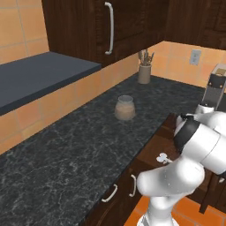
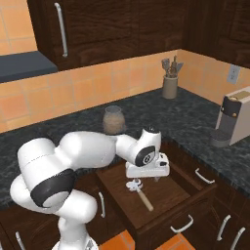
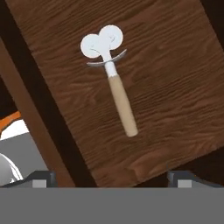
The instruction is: Pick the pizza cutter from the drawer and place it on the counter.
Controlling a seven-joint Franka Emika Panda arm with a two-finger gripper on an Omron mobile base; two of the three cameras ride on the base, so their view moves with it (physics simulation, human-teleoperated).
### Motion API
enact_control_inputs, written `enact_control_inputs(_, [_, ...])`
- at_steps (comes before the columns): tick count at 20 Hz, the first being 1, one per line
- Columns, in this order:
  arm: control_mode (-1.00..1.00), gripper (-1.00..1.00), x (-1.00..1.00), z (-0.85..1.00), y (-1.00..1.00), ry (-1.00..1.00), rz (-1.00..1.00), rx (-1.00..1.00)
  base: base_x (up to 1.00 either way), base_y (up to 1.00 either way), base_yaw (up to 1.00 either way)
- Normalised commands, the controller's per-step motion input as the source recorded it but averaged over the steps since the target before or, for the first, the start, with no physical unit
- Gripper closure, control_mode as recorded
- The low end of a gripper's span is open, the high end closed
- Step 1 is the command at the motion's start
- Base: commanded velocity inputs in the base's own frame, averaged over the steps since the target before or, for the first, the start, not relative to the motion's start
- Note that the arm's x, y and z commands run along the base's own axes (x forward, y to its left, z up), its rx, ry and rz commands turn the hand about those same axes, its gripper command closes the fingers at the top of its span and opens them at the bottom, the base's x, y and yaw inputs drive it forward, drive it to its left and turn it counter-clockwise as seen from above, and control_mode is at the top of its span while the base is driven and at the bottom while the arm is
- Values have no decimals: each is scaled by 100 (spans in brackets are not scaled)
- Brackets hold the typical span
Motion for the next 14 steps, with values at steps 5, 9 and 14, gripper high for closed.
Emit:
enact_control_inputs(5, [-100,-100,56,-35,-4,8,15,4,0,0,0])
enact_control_inputs(9, [-100,-100,28,-63,0,8,1,0,0,0,0])
enact_control_inputs(14, [-100,-100,3,-65,0,6,0,0,0,0,0])
